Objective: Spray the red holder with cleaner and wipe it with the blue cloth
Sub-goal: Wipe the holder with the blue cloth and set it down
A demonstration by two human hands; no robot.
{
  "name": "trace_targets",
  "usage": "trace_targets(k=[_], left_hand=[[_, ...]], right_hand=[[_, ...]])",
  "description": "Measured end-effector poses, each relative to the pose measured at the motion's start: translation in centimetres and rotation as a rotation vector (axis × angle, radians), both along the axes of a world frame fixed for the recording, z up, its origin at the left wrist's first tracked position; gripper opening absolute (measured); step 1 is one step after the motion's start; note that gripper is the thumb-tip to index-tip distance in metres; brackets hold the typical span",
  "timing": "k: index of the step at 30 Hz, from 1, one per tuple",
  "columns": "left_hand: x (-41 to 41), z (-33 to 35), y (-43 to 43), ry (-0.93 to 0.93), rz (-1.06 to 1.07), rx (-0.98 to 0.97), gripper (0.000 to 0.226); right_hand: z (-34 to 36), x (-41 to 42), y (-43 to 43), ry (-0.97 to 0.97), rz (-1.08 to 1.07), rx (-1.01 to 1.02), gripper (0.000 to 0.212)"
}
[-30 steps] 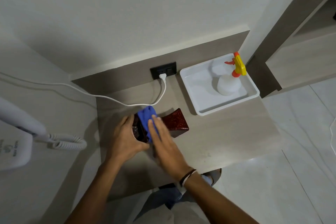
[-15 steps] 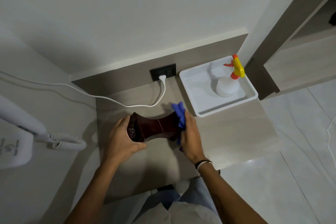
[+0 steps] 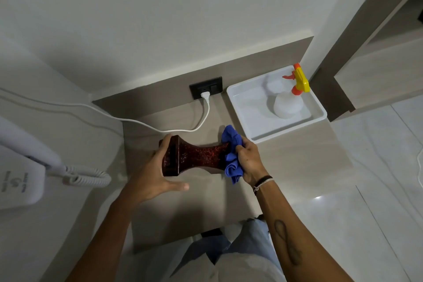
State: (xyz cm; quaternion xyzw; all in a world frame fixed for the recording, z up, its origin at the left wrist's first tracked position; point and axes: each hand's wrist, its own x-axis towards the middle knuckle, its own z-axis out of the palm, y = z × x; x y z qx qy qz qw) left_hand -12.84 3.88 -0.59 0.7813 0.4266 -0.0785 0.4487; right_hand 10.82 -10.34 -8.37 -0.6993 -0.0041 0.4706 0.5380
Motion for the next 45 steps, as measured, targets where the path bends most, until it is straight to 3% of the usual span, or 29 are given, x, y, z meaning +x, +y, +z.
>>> trace_targets(k=[4,7,9,12,13,15,17,20,21,23,25,29,34,39,45], left_hand=[[0.8,-0.6,-0.1,-0.047,0.020,0.330,0.112],[1.4,-0.8,-0.2,-0.100,0.054,0.370,0.098],[1.7,-1.1,-0.5,-0.138,0.087,0.378,0.091],[1.9,-1.2,-0.9,-0.160,0.122,0.412,0.087],[1.8,-1.2,-1.1,-0.139,0.127,0.413,0.093],[1.6,-1.0,-1.3,-0.113,0.143,0.414,0.102],[2.1,-0.6,-1.8,-0.104,0.139,0.414,0.101],[3.4,0.0,-2.2,-0.103,0.139,0.442,0.094],[3.6,0.2,-2.3,-0.117,0.141,0.436,0.091],[3.4,0.3,-2.7,-0.125,0.158,0.405,0.086],[2.7,0.4,-3.0,-0.097,0.178,0.396,0.092],[2.4,0.7,-3.3,-0.064,0.192,0.400,0.103],[4.2,2.0,-3.2,0.008,0.144,0.510,0.106],[7.2,2.8,-3.2,0.141,0.027,0.645,0.107],[10.8,2.5,-3.6,0.236,0.004,0.699,0.109]], right_hand=[[2.0,-1.6,0.1,-0.375,0.096,0.015,0.069],[3.1,-5.6,-0.4,-0.640,0.189,0.173,0.078],[3.0,-9.4,-0.7,-0.837,0.418,0.311,0.080],[0.5,-12.2,-1.4,-1.095,0.712,0.301,0.110],[-0.4,-11.3,-1.6,-1.092,0.732,0.191,0.111],[-2.0,-7.9,-2.2,-1.009,0.789,-0.070,0.090],[-2.4,-5.2,-2.3,-0.952,0.778,-0.203,0.084],[0.4,-7.8,-1.1,-0.791,0.649,0.055,0.070],[1.2,-9.6,-0.9,-0.853,0.611,0.193,0.069],[1.2,-12.3,-1.1,-1.083,0.659,0.354,0.096],[-0.3,-11.2,-1.5,-1.145,0.661,0.275,0.110],[-3.0,-5.4,-4.0,-1.104,0.761,-0.163,0.089],[-1.6,-1.8,-5.8,-0.954,0.594,-0.052,0.102],[1.0,1.0,-6.4,-0.872,0.407,0.039,0.084],[2.5,9.4,-4.2,-0.858,0.485,0.029,0.080]])
